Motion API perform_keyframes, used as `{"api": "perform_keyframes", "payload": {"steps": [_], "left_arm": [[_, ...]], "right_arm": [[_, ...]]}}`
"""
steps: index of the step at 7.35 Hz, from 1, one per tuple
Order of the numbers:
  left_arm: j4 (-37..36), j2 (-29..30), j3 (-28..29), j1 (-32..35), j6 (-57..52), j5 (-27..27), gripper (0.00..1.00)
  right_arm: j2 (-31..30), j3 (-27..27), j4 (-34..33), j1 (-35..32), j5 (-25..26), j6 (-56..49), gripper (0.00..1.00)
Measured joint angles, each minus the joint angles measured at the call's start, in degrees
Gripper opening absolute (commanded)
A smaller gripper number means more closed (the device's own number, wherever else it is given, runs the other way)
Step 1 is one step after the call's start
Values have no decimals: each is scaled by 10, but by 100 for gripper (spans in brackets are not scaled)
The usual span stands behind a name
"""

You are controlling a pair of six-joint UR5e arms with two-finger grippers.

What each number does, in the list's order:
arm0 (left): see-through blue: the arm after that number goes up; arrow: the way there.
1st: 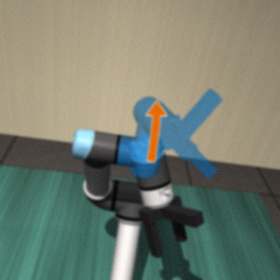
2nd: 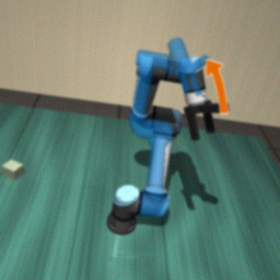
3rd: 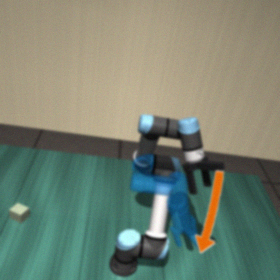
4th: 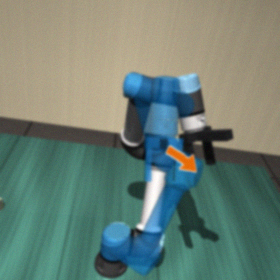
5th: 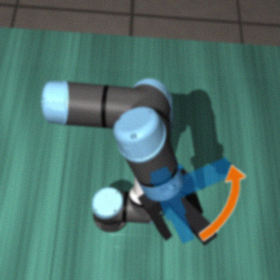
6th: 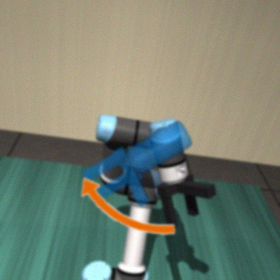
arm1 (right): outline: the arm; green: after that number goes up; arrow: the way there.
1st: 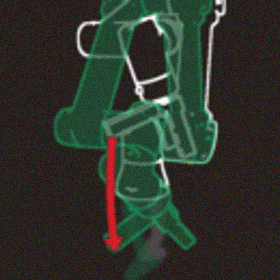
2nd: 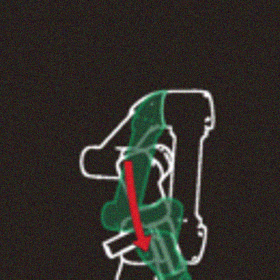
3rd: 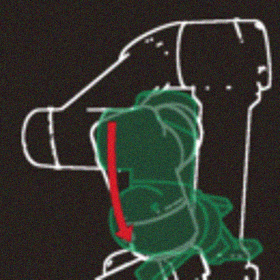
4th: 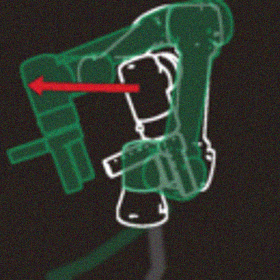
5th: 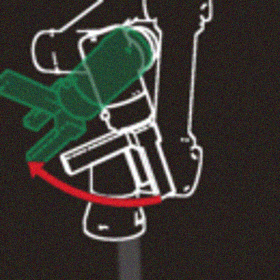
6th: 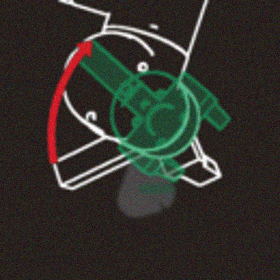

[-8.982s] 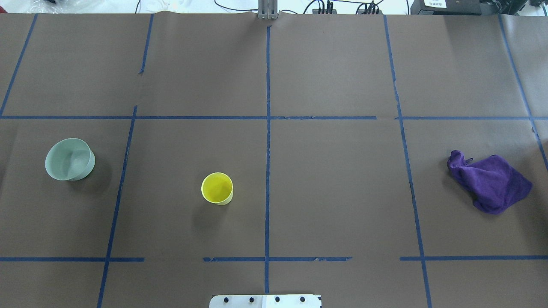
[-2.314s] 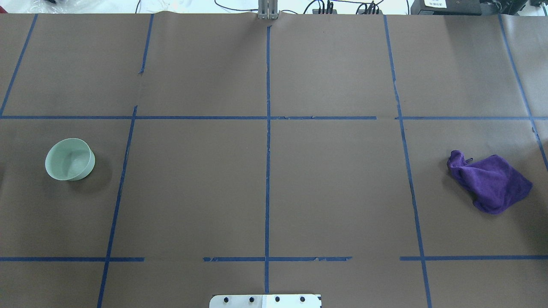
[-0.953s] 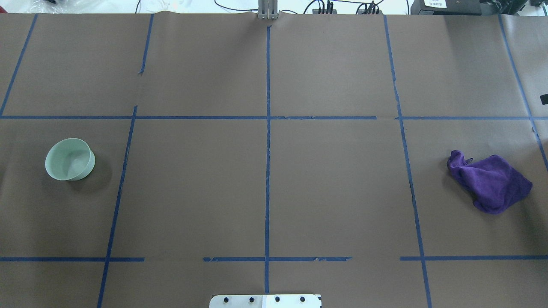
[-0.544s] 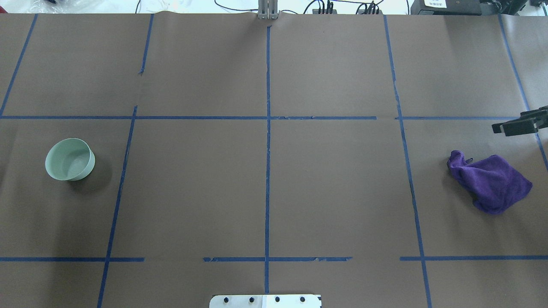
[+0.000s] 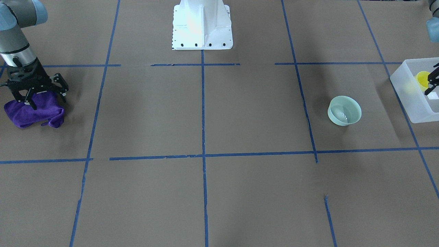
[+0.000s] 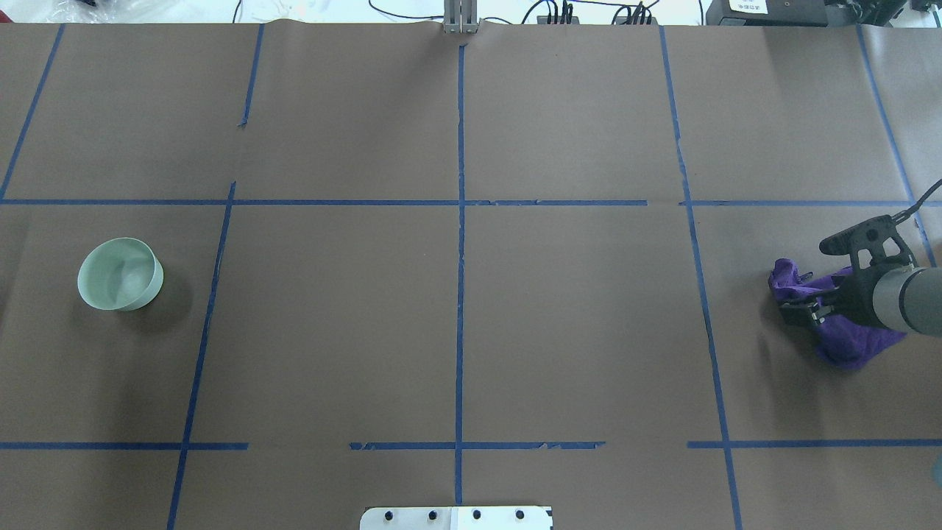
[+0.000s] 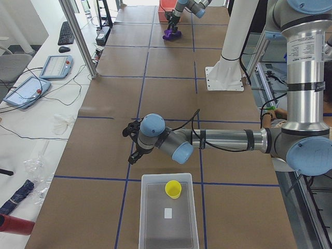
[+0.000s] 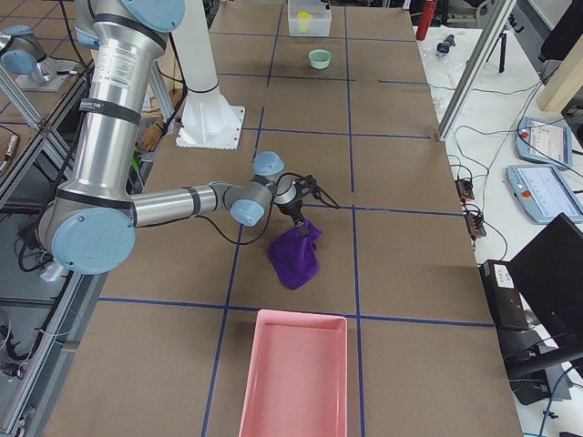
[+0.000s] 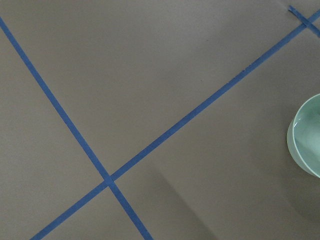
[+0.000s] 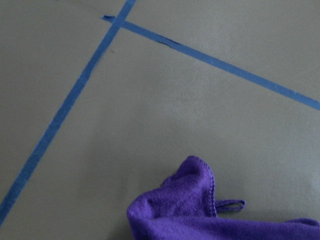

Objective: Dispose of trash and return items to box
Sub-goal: 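Reach the right gripper down onto the purple cloth, then grasp the purple cloth with the right gripper and lift it away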

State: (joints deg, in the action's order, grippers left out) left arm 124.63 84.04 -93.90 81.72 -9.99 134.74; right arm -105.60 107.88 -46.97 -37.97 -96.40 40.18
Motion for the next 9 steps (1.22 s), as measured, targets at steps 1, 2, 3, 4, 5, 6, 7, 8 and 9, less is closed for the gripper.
{"api": "perform_keyframes", "payload": {"steps": [1, 2, 3, 4, 5, 6, 7, 8, 9], "left_arm": [[-1, 2, 0, 1, 0, 0, 100], [-1, 5, 0, 2, 1, 0, 100], [-1, 6, 0, 2, 1, 0, 100], [-1, 6, 0, 2, 1, 0, 100], [-1, 6, -1, 3, 1, 0, 100], [-1, 6, -1, 3, 1, 0, 100], [-1, 6, -1, 3, 1, -1, 100], [-2, 6, -3, 3, 1, -1, 100], [-6, 7, -9, 3, 2, -1, 100]], "right_arm": [[-10, -2, -5, 17, 18, -5, 0], [-16, -5, -8, 27, 25, -17, 0], [-17, -6, -11, 31, 28, -30, 0], [-16, -6, -14, 32, 32, -37, 0], [-14, -5, -18, 27, 36, -41, 0], [-10, 0, -33, 0, 25, -63, 0], [2, 11, -74, -60, -7, -129, 0], [16, 24, -128, -141, -50, -230, 0], [25, 29, -171, -224, -97, -336, 0]]}}
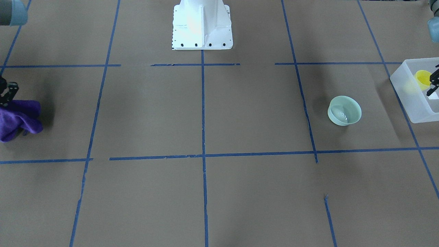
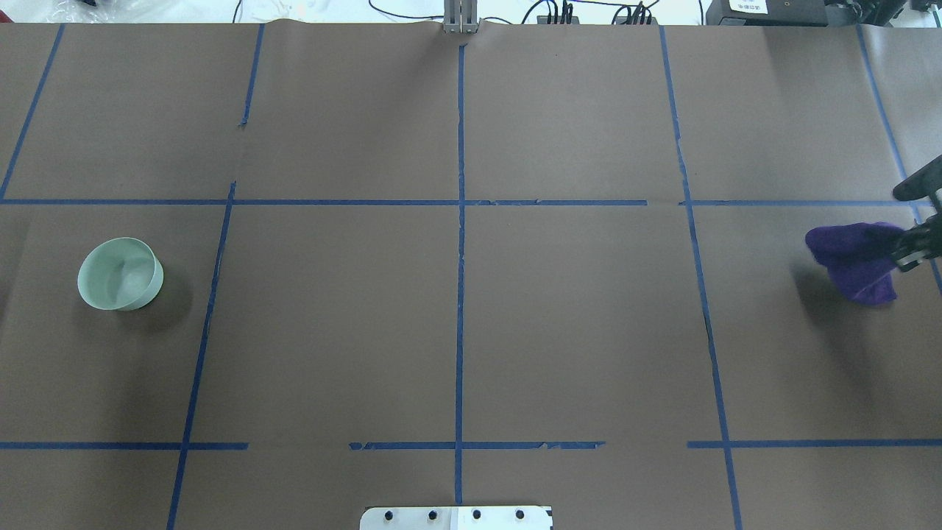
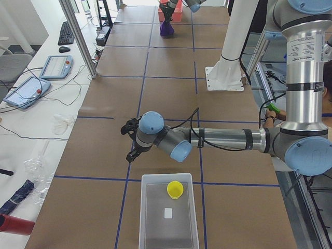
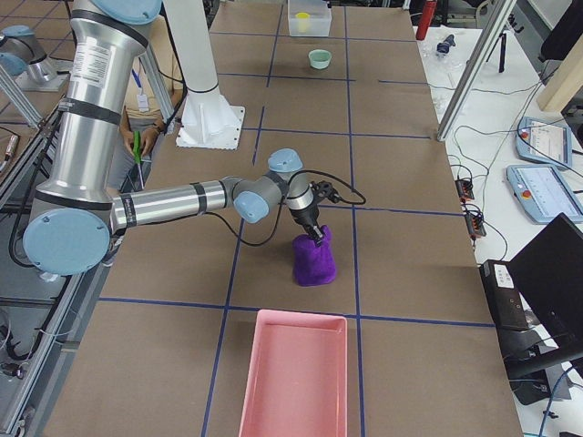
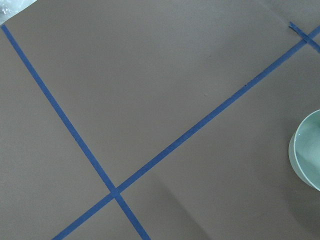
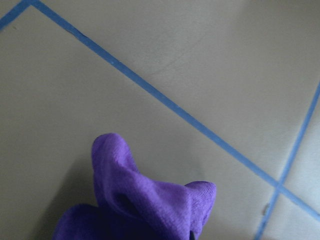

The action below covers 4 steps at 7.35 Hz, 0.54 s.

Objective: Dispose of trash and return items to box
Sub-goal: 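Grasp the purple cloth with the right gripper and lift it away, then carry the purple cloth to the pink tray and drop it in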

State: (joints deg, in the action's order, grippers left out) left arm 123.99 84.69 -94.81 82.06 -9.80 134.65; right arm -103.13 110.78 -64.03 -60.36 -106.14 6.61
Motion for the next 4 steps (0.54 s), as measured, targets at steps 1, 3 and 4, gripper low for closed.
{"api": "perform_keyframes", "payload": {"steps": [1, 3, 4], "left_arm": [[-9, 1, -7, 0, 0, 0, 100], [-19, 5, -23, 1, 23, -7, 100], [-19, 4, -40, 1, 62, -21, 100]], "right_arm": [[3, -1, -31, -83, -50, -98, 0], [17, -14, -109, -245, -109, -312, 0], [38, -42, -150, -321, -118, -417, 22]]}}
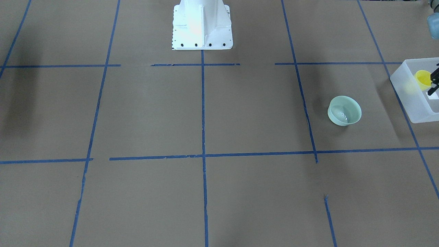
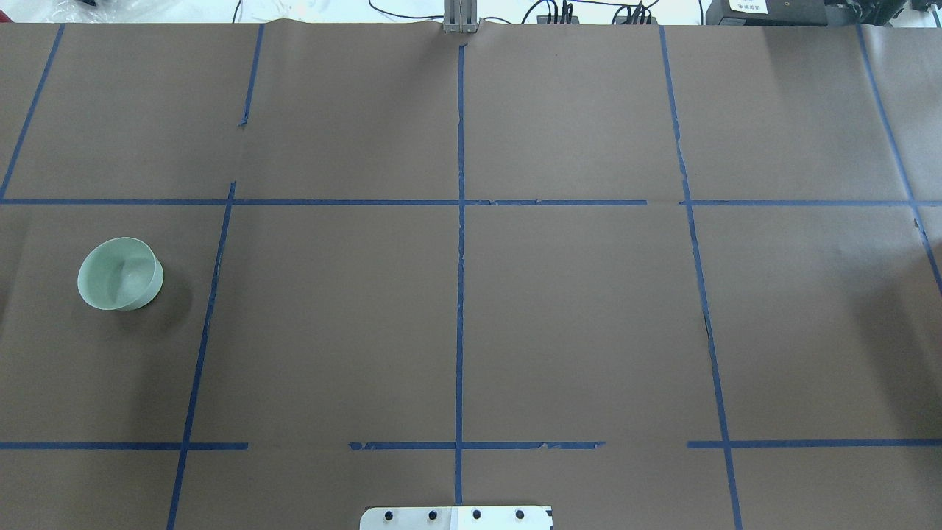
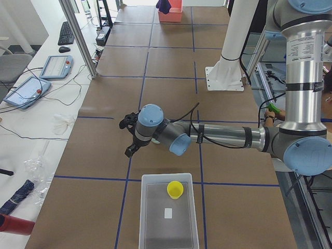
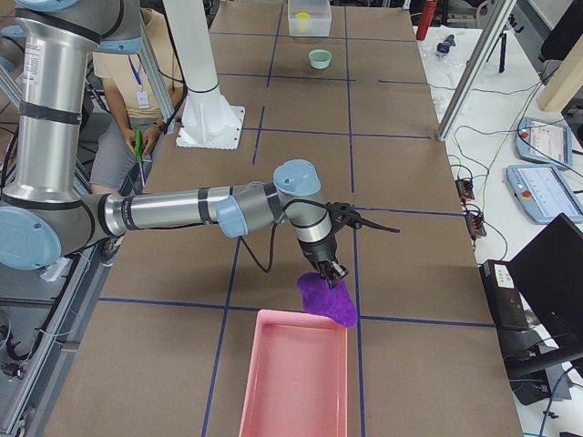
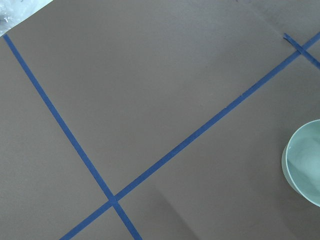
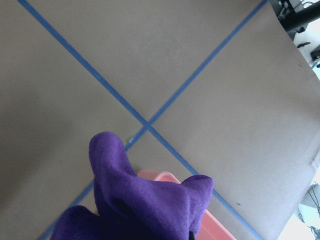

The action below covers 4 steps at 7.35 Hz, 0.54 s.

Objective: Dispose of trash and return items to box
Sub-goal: 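Carry the purple cloth to the pink tray and drop it in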

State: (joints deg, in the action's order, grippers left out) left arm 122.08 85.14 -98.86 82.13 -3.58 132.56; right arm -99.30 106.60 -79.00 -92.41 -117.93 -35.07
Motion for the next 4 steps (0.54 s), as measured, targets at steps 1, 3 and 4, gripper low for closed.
{"api": "perform_keyframes", "payload": {"steps": [1, 3, 4], "left_arm": [[0, 0, -15, 0, 32, -15, 100], [3, -1, -30, -1, 60, -28, 100], [7, -1, -37, -2, 74, -31, 100]], "right_arm": [[16, -38, -23, -51, -7, -71, 99], [22, -107, -25, -86, -46, -84, 100], [22, -125, -21, -88, -98, -7, 100]]}}
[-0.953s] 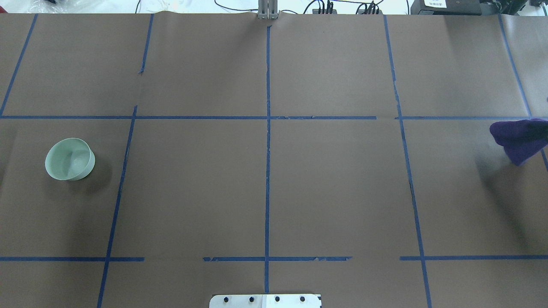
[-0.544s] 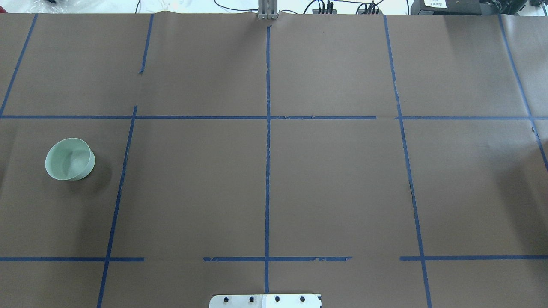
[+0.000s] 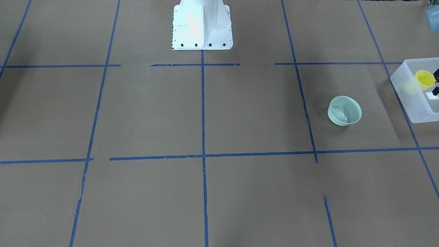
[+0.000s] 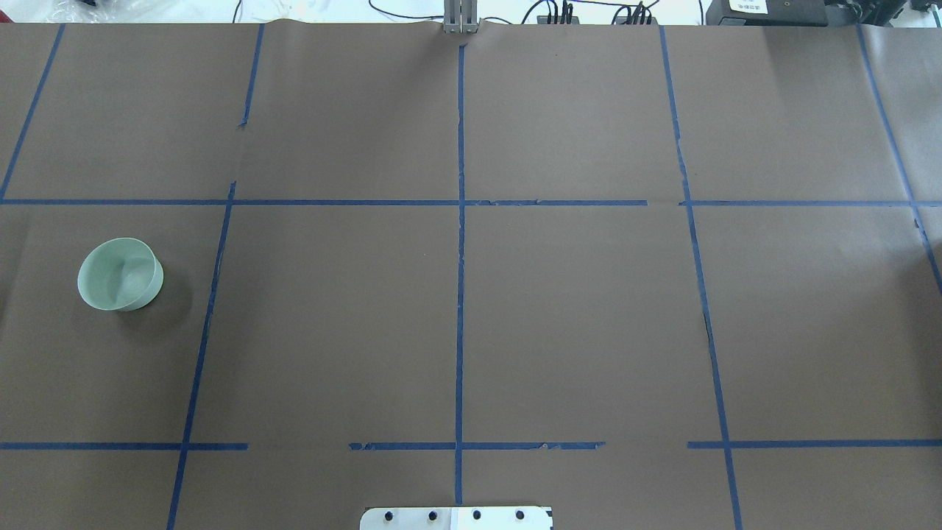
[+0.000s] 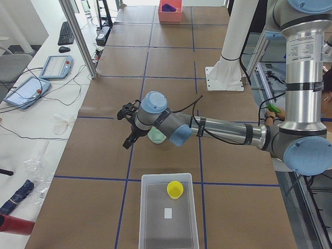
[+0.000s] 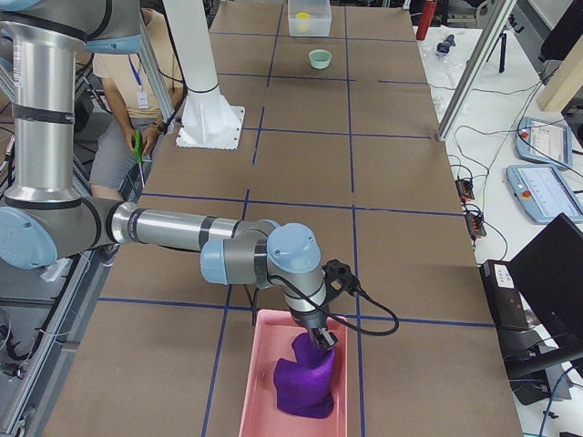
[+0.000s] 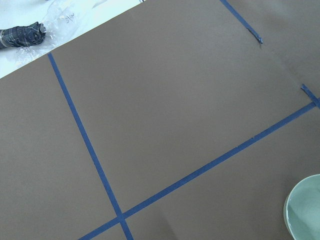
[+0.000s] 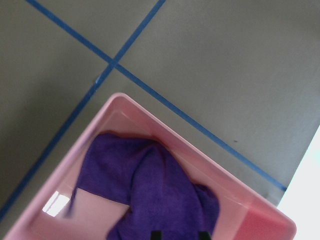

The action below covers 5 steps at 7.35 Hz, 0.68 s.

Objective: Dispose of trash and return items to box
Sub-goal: 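Carry the purple cloth to the pink tray and drop it in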

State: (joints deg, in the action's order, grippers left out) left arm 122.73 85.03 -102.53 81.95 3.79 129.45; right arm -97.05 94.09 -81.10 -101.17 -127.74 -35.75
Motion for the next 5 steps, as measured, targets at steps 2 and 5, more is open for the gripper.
{"api": "perform_keyframes", "payload": {"steps": [2, 5], "left_arm": [[4, -3, -18, -21, 90, -3, 81], [120, -47, -9, -130, 320, -53, 66]], "right_arm": [[0, 18, 7, 35, -68, 202, 94], [3, 56, 86, 141, -76, 435, 97]]}}
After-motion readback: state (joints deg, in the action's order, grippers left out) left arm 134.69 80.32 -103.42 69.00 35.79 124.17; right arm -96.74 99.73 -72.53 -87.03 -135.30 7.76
